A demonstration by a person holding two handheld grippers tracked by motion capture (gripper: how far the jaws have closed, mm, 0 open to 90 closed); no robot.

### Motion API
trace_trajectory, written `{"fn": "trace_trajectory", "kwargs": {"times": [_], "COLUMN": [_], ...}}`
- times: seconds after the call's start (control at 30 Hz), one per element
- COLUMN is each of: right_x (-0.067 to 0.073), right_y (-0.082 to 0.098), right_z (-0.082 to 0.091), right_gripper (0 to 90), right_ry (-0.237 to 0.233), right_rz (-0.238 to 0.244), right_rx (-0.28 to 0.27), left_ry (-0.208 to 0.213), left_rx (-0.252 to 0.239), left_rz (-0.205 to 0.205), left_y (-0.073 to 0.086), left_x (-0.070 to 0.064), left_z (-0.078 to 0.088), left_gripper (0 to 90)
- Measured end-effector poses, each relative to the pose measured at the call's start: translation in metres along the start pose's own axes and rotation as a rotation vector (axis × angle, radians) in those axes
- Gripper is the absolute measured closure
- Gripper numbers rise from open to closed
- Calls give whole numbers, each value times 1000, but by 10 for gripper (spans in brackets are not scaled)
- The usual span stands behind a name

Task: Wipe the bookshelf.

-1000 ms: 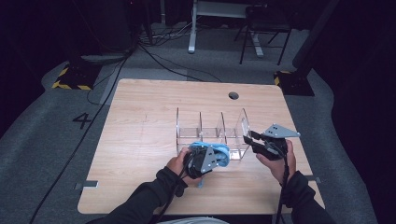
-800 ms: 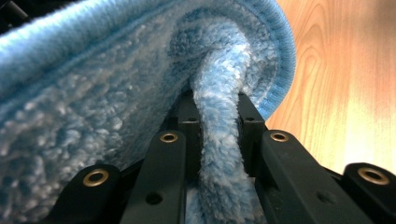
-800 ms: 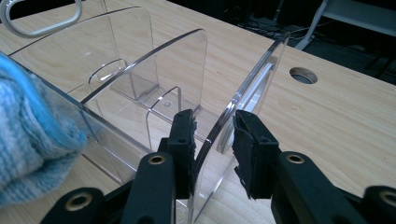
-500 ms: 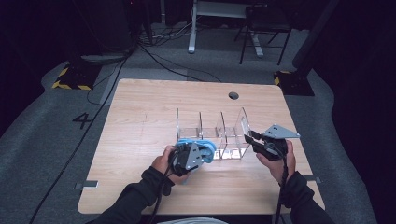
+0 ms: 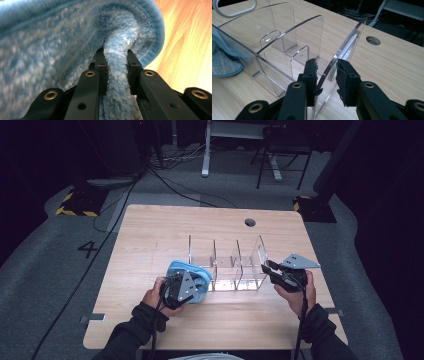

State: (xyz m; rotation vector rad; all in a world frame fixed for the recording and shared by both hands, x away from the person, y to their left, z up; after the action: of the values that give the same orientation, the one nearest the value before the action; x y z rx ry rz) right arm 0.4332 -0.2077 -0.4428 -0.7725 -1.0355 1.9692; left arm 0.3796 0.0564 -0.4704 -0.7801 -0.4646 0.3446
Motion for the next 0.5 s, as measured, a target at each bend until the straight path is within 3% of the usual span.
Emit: {"fn": "trace_trajectory", "kwargs": {"times": [0.23, 0.5], "right_x": [1, 2], "right_y": [0, 0], "right_z": [1, 5], "right_gripper": [711, 730], "right_ry": [4, 12], "right_rz": [-6, -16], "right_rx": [-1, -7], "left_ry": [32, 62], "left_rx": [4, 18], "left_rz": [-40, -58], "left_y": [-22, -49], "left_x": [-13, -35], "left_z": [-26, -63], "left_gripper": [779, 779]}}
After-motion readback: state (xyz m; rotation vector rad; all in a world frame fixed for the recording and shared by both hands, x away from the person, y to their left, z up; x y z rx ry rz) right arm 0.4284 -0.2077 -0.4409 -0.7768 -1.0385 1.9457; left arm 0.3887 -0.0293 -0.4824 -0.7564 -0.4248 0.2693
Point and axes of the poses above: each handheld gripper's, and its own axes: z roughly backward along the jaws, y roughly out of its underside, x roughly to its left, the point moved 8 cm from there along -z, roughly forward along the jaws, and after that the axes turned 7 degrees about y, right-handed, at the moved point
